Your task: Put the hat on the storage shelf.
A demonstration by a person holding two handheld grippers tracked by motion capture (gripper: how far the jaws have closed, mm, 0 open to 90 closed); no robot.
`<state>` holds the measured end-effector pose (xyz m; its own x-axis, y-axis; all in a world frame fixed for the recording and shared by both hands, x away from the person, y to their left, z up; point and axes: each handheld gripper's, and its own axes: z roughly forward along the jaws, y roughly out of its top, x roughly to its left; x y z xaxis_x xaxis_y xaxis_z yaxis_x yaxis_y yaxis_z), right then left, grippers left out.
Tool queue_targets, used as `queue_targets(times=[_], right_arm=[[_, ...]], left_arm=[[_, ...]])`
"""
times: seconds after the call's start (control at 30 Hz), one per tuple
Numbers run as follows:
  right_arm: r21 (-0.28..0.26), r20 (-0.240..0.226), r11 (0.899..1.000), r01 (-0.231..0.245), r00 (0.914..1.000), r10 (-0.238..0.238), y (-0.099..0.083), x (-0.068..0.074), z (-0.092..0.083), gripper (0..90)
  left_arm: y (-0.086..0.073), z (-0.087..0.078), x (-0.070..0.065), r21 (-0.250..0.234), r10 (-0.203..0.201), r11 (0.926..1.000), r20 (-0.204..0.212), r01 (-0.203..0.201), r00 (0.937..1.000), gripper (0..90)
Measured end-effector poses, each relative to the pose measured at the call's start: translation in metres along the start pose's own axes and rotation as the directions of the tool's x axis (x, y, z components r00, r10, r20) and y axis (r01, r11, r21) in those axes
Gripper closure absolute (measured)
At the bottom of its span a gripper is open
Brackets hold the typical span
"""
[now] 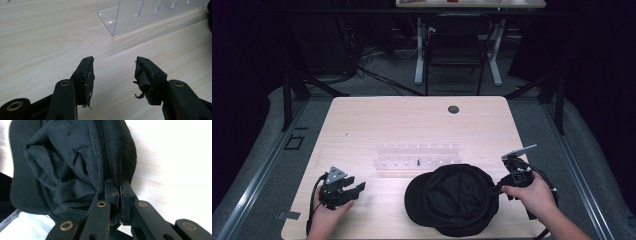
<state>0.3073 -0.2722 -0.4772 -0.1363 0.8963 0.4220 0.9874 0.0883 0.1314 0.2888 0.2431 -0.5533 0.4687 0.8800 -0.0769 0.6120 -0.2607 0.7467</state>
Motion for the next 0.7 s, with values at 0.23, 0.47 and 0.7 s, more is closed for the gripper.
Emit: queue_targets(times=[0.23,0.47,0.7], right_arm=[[0.000,-0.028,1.000,0.004,0.9996,-0.004,0.002,0.006,-0.009,87.7],[0.005,-0.057,1.000,0.024,0.9981,-0.023,0.005,0.013,-0.021,87.9],[-0.009,-0.177,1.000,-0.029,0.9839,0.027,0.006,0.017,-0.030,88.2]], left_arm=[[0.000,0.001,0.000,0.001,0.001,1.0000,0.000,-0.001,1.0000,49.1],[0.000,0.001,0.000,0.001,0.001,1.0000,0.000,-0.001,1.0000,49.1],[0.000,0.001,0.000,0.001,0.000,1.0000,0.000,0.000,1.0000,49.1]])
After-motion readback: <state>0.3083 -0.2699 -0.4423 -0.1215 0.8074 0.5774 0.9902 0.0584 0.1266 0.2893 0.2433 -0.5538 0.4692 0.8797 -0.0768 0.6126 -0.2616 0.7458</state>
